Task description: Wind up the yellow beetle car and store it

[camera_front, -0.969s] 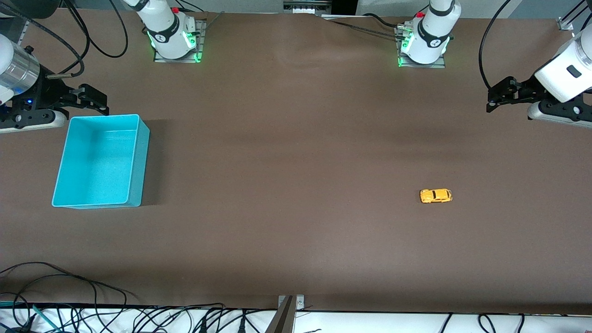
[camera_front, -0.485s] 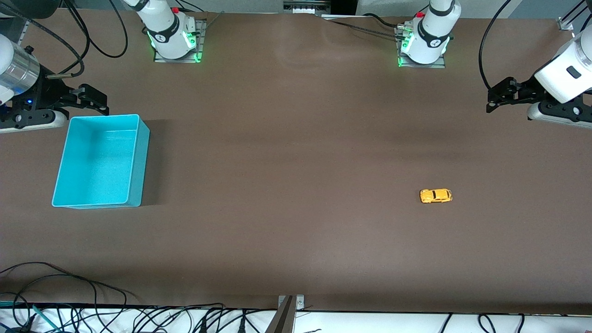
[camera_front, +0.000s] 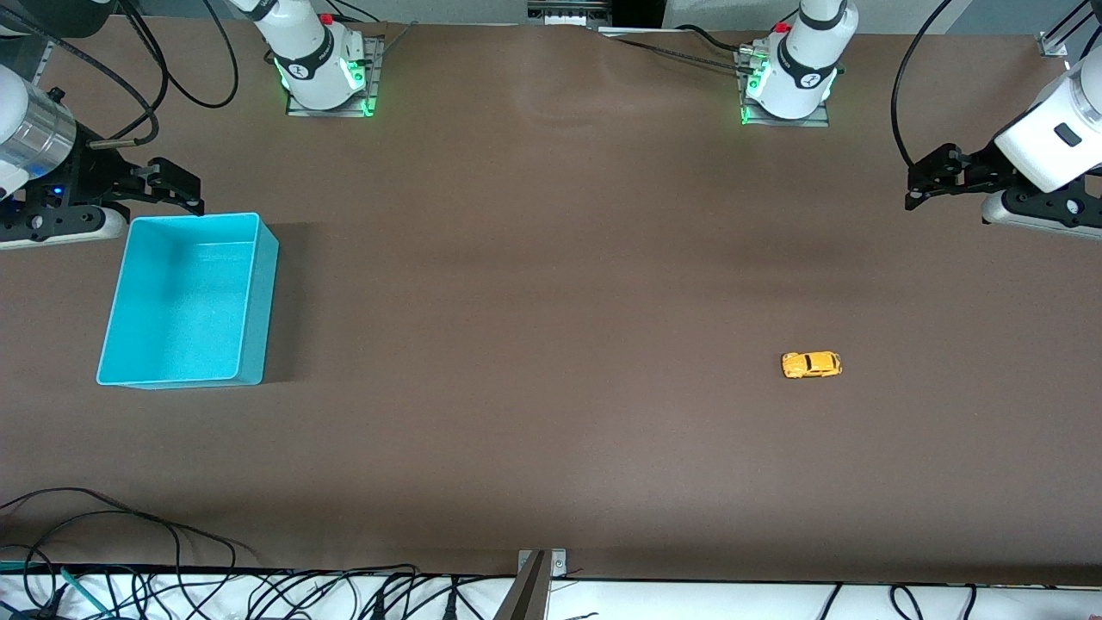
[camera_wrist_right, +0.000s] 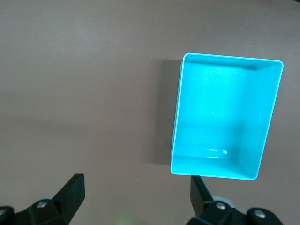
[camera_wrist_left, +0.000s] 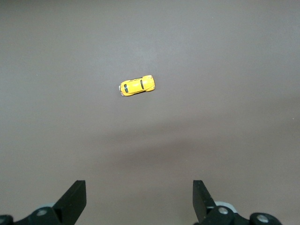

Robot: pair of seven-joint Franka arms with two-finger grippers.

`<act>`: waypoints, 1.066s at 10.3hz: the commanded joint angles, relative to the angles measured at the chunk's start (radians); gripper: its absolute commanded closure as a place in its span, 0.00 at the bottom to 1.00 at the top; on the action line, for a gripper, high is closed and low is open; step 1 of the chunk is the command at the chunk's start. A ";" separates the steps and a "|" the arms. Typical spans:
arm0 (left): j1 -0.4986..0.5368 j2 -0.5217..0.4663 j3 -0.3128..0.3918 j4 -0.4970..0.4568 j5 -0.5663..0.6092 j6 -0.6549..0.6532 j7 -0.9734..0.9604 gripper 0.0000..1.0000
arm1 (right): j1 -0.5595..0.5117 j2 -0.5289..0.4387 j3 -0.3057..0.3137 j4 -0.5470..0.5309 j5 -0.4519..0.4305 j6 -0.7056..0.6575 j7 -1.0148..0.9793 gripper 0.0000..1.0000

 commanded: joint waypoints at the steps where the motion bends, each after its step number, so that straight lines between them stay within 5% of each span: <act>1: 0.000 0.014 0.000 0.033 -0.007 -0.024 -0.005 0.00 | -0.008 -0.011 0.002 -0.016 0.001 0.006 -0.009 0.00; 11: 0.008 0.027 0.000 0.034 -0.014 -0.022 0.000 0.00 | -0.008 -0.010 -0.007 -0.017 -0.004 0.009 -0.018 0.00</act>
